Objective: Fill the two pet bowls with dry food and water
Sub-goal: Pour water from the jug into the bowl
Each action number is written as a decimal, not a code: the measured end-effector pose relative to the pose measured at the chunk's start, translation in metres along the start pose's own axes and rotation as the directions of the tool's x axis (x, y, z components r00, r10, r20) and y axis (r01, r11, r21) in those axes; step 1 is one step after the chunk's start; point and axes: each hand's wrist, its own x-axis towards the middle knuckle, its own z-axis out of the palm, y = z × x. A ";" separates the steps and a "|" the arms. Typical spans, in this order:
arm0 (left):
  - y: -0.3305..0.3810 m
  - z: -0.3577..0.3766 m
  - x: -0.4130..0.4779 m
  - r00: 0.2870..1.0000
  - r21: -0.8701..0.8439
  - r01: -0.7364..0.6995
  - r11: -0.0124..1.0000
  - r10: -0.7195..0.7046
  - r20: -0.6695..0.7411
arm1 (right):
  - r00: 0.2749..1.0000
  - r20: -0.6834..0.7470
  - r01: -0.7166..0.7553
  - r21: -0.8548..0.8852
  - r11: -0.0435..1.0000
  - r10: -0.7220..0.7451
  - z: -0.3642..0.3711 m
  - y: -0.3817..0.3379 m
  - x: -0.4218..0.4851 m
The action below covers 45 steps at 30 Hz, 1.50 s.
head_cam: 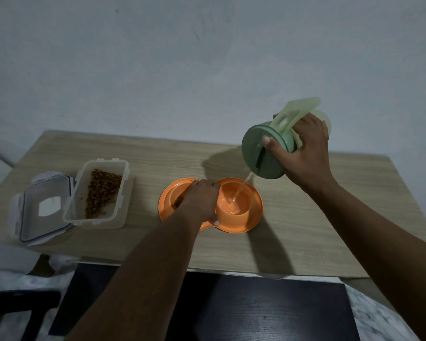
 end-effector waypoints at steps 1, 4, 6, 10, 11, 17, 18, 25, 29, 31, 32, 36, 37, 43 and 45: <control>0.000 0.000 0.000 1.000 0.001 -0.002 1.000 0.002 0.001 | 1.000 -0.001 0.000 0.002 1.000 0.000 0.000 0.000 0.000; 0.000 0.000 -0.001 1.000 0.004 -0.004 1.000 0.004 0.004 | 0.999 0.008 -0.034 0.012 0.999 0.034 0.004 0.004 -0.005; 0.000 -0.001 -0.002 1.000 0.007 -0.003 1.000 0.003 0.009 | 0.997 0.024 -0.074 0.032 0.997 0.073 0.011 0.012 -0.010; 0.000 0.000 -0.001 1.000 0.007 -0.006 1.000 0.005 0.015 | 0.961 0.024 -0.274 0.188 0.943 0.275 0.025 0.025 -0.029; -0.001 0.000 -0.001 1.000 0.000 -0.007 1.000 0.007 0.015 | 0.939 0.035 -0.339 0.247 0.908 0.341 0.028 0.027 -0.033; -0.001 -0.001 -0.001 1.000 -0.009 -0.013 1.000 0.013 0.008 | 0.730 0.097 -0.611 0.537 0.582 0.676 0.034 0.029 -0.045; -0.001 -0.001 -0.001 1.000 -0.007 -0.011 1.000 0.011 0.009 | 0.694 0.109 -0.626 0.581 0.521 0.712 0.032 0.029 -0.044; -0.001 0.000 -0.001 1.000 -0.004 -0.017 1.000 0.017 0.002 | 0.495 0.286 -0.650 0.749 0.130 0.820 0.017 0.049 -0.024; -0.001 0.001 -0.001 1.000 -0.002 -0.020 1.000 0.020 -0.004 | 0.443 0.297 -0.651 0.755 0.076 0.846 0.012 0.063 -0.019; -0.002 0.002 0.000 1.000 0.001 -0.019 1.000 0.019 -0.007 | 0.413 0.291 -0.646 0.761 0.053 0.863 0.011 0.069 -0.018; -0.002 0.003 0.000 1.000 0.002 -0.017 1.000 0.017 -0.007 | 0.407 0.287 -0.641 0.767 0.046 0.867 0.011 0.072 -0.017; -0.003 0.003 0.000 1.000 0.010 -0.019 1.000 0.019 -0.008 | 0.431 0.278 -0.654 0.751 0.086 0.858 0.012 0.076 -0.018; -0.002 0.004 0.000 1.000 0.011 -0.019 1.000 0.019 -0.008 | 0.445 0.271 -0.660 0.743 0.109 0.854 0.011 0.074 -0.019; -0.014 0.012 -0.001 0.994 -0.038 -0.100 0.994 0.098 -0.050 | 0.244 -0.041 -0.693 0.691 0.204 0.969 0.023 0.067 -0.055; -0.022 0.016 -0.009 0.983 -0.077 -0.164 0.983 0.157 -0.090 | 0.219 -0.165 -0.798 0.537 0.273 0.962 0.037 0.062 -0.083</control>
